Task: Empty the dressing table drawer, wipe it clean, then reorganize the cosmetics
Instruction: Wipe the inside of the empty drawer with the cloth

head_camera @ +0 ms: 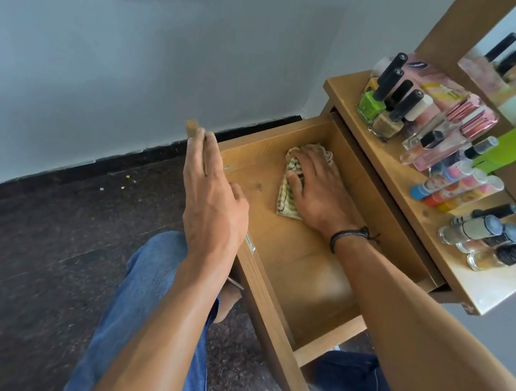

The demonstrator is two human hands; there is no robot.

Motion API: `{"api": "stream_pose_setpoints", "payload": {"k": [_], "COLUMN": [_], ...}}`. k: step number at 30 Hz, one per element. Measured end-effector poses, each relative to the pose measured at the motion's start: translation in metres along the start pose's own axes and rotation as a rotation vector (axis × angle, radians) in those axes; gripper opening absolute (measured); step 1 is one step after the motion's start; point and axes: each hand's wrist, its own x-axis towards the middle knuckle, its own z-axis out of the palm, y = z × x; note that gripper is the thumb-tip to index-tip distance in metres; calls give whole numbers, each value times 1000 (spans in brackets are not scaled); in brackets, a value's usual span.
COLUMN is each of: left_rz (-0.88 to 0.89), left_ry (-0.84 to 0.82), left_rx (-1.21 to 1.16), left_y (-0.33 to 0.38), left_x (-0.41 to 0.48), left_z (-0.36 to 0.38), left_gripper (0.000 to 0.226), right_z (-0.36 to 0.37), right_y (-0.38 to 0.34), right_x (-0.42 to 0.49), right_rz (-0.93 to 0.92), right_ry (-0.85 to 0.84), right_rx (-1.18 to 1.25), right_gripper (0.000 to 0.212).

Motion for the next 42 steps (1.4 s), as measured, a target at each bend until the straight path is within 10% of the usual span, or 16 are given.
{"api": "stream_pose_setpoints", "payload": {"k": [5,12,22,31,42], "left_rz": [0,-12,-7,-8,-12], "left_ry": [-2,-27,-15,7,9], "left_rx": [-18,-19,-59,-45,-46], "left_y": [2,2,4,-2,-4], "left_x": [0,-3,0,-2,0], "left_z": [2,-2,1,-2,1], "left_gripper": [70,69,70,70,73], "right_z": [9,10,12,12,5], "right_y": [-43,-45,-32,-44,-20], "right_x": [-17,-32,-11,-36,2], "right_rz": [125,-331,238,-476,76], "right_ry": [0,-208,11,-253,100], "right_rx": [-35,-162,-42,-170,36], "right_gripper": [62,60,67,54,51]}}
